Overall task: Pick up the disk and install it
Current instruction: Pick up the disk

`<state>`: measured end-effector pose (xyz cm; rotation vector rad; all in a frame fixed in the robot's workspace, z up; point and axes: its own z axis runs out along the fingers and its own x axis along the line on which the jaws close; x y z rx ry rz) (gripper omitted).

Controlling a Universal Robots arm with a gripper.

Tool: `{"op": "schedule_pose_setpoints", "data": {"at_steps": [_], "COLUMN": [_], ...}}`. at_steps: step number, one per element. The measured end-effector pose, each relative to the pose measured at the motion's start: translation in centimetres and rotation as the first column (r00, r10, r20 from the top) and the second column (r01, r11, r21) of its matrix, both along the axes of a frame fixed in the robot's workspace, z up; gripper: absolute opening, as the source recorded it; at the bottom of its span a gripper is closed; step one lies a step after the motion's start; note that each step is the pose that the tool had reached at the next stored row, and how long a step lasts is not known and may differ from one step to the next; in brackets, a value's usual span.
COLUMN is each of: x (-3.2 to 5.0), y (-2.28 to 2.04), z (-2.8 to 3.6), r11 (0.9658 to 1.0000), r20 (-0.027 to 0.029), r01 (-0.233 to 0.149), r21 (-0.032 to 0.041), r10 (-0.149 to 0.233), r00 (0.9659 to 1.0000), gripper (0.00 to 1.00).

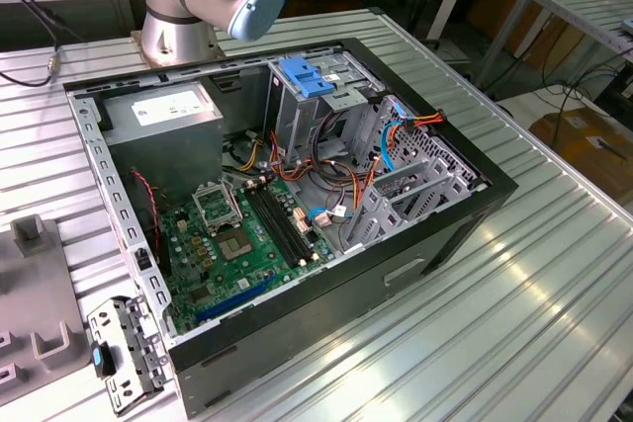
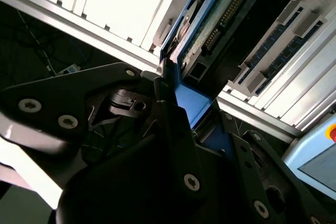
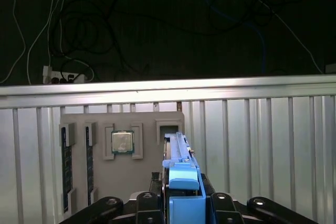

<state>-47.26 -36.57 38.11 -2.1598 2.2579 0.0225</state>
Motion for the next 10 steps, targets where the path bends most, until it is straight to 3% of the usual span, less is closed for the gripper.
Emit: {"op": "schedule_pose_setpoints", "data": {"at_steps": [10], "x": [0.00], "y": [0.00], "z": [0.66], "r11": [1.0000], "r20": [0.0000], "r01": [0.000], "r21": [0.0000], "r10": [0.000], "r00": [1.0000], "gripper": [0.37]}}
